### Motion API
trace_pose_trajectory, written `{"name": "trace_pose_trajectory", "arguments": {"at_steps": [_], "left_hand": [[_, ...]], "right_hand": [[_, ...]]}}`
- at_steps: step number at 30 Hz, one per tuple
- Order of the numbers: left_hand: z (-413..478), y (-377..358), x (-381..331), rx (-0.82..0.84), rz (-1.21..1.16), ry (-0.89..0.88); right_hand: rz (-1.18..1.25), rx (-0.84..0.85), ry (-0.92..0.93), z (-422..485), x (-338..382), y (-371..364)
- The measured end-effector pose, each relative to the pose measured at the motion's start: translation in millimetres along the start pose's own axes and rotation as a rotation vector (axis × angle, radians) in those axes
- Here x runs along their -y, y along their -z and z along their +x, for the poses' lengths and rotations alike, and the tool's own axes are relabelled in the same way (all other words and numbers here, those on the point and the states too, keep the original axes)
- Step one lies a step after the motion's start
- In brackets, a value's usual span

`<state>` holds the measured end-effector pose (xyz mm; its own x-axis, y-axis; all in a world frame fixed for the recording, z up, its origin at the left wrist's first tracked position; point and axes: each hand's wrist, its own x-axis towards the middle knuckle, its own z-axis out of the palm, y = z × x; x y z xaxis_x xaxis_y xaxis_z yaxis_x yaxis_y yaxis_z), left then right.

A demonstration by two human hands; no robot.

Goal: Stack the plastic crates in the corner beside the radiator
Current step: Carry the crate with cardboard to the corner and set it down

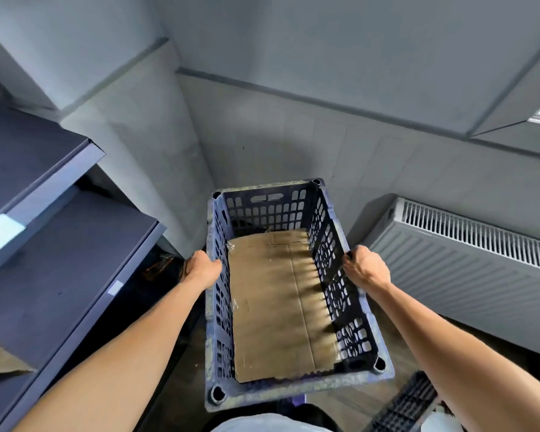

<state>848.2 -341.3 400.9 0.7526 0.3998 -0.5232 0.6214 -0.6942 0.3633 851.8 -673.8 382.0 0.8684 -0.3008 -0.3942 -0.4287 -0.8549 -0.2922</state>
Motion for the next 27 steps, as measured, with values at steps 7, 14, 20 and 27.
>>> {"name": "trace_pose_trajectory", "arguments": {"at_steps": [7,14,20,27], "left_hand": [[57.3,-14.7,-16.4,0.037,-0.025,0.059],[108.1,-18.2,-26.0,0.082,-0.006,0.09],[127.5,-18.3,-17.3,0.096,-0.076,0.208],[130.9,-37.2,-17.8,0.073,-0.142,0.365]], "right_hand": [[-0.083,0.023,0.039,55.9,35.7,11.1],[-0.099,0.103,0.028,116.2,67.4,9.3],[-0.168,0.16,0.094,155.0,100.2,0.8],[-0.204,0.302,0.186,207.0,119.9,-17.0]]}}
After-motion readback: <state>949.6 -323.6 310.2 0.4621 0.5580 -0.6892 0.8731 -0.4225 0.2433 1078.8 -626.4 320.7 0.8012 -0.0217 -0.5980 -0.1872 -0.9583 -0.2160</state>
